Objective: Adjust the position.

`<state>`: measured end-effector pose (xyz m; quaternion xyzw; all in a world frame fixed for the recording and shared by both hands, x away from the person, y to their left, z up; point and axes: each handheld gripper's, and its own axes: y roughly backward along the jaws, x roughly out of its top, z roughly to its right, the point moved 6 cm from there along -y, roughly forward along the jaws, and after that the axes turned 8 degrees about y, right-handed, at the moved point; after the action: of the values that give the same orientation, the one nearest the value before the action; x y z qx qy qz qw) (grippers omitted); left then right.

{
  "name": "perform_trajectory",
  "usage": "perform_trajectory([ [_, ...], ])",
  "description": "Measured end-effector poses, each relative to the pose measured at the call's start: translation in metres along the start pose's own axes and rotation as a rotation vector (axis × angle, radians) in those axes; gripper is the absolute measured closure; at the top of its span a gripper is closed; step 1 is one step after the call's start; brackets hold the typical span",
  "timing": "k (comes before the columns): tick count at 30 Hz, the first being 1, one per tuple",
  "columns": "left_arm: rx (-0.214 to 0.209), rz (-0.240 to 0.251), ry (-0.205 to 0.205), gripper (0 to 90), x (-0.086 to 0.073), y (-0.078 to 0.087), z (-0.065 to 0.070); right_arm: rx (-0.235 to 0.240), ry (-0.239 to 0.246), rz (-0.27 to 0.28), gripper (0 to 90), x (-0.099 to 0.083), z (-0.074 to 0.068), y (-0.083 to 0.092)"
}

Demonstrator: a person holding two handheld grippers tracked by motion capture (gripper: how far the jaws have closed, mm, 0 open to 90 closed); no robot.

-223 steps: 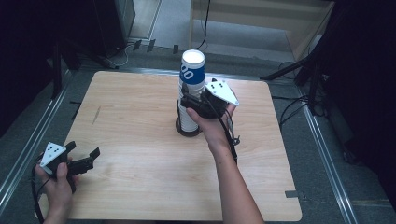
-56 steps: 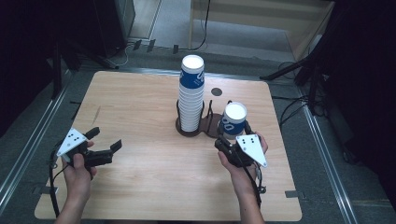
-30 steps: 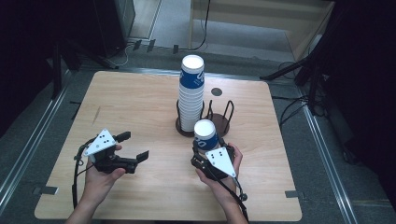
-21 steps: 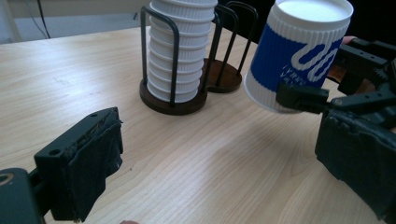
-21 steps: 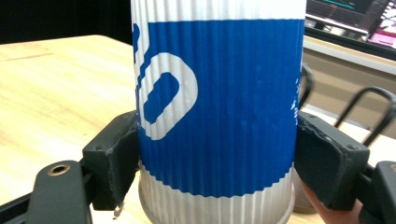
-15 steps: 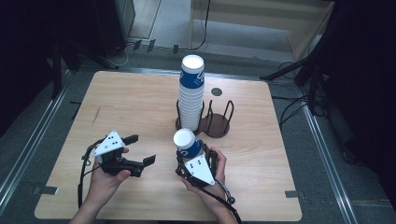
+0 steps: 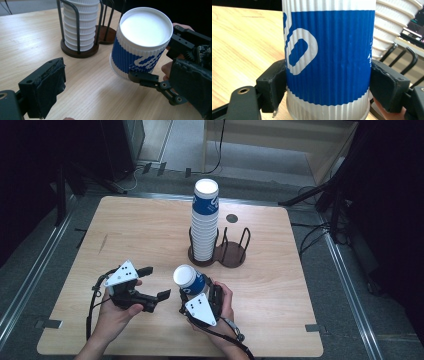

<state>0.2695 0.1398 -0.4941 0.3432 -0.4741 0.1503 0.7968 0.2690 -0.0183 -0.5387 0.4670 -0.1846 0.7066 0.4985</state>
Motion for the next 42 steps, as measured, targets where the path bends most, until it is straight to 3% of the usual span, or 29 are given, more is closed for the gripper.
perform_trajectory([
  [4, -0.003, -0.019, -0.010, 7.2, -0.002, -0.004, 0.004, 0.006, 0.042, 0.001, 20.9, 0.000, -0.007, -0.001],
  [15, -0.036, -0.061, -0.034, 7.2, -0.003, -0.008, 0.016, 0.003, 0.142, 0.019, 21.0, 0.001, -0.017, 0.001],
  [17, -0.034, -0.068, -0.038, 7.3, -0.004, -0.009, 0.016, 0.002, 0.150, 0.020, 20.9, 0.001, -0.018, 0.001],
  [20, -0.032, -0.081, -0.044, 7.4, -0.005, -0.010, 0.016, 0.000, 0.200, 0.026, 21.0, 0.001, -0.021, 0.002],
  [23, -0.016, -0.080, -0.051, 14.0, -0.005, -0.010, 0.016, 0.001, 0.221, 0.028, 21.0, 0.001, -0.023, 0.002],
  [34, -0.006, -0.128, -0.053, 14.3, -0.009, -0.015, 0.019, 0.004, 0.302, 0.048, 20.9, 0.003, -0.032, 0.004],
  [42, -0.006, -0.134, -0.053, 15.4, -0.010, -0.016, 0.020, 0.000, 0.342, 0.064, 20.8, 0.006, -0.034, 0.005],
])
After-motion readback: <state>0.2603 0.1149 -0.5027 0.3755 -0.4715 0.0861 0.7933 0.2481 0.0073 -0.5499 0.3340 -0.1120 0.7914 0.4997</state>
